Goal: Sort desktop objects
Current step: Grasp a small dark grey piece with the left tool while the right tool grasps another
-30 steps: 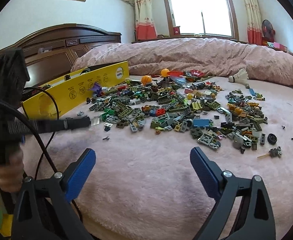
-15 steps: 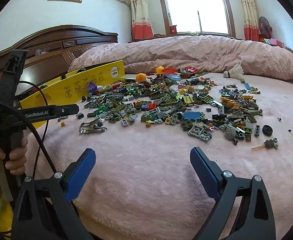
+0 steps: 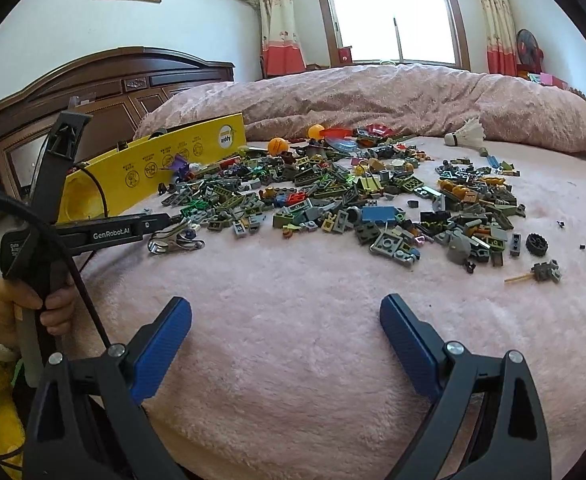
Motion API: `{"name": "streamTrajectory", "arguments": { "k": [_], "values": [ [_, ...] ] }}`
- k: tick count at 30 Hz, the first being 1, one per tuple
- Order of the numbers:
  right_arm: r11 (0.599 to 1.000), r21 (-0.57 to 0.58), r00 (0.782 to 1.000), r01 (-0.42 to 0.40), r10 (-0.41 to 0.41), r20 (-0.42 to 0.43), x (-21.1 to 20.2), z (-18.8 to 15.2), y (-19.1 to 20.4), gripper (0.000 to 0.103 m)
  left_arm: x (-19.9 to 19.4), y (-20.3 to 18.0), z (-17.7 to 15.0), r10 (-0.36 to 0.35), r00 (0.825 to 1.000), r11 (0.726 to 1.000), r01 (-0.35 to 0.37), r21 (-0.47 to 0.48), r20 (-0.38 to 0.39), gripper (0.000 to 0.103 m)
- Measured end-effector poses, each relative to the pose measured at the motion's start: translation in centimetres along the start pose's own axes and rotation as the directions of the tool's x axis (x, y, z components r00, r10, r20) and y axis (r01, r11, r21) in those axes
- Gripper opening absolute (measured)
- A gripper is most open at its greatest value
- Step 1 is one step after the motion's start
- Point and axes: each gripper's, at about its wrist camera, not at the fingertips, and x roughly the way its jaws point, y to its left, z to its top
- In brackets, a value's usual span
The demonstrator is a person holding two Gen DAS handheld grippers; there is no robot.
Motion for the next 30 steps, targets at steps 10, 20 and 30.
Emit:
{"name": "streamTrajectory", "arguments": {
  "k": [10,20,30],
  "values": [
    [0.980,-0.025,0.976,0.196,-0.192,0.100,-0.4,0.2,-0.5,0.065,-2.4,-0.2,0.0,-0.018,0.999,0.999,0.020,-0.043,0.032,0.023],
    [0.975,0.042,0.976,0.217,-0.218,0.019,2.0,1.9,-3.3,0.051,-3.4,-0.2,0.1,-0.025,0.999,0.998,0.027,-0.055,0.032,0.023],
    [0.971,0.048,0.972,0.235,-0.235,0.004,2.2,1.6,-3.9,0.009,-3.7,-0.3,0.3,-0.036,0.999,0.996,0.039,-0.075,0.037,0.023]
  ]
}}
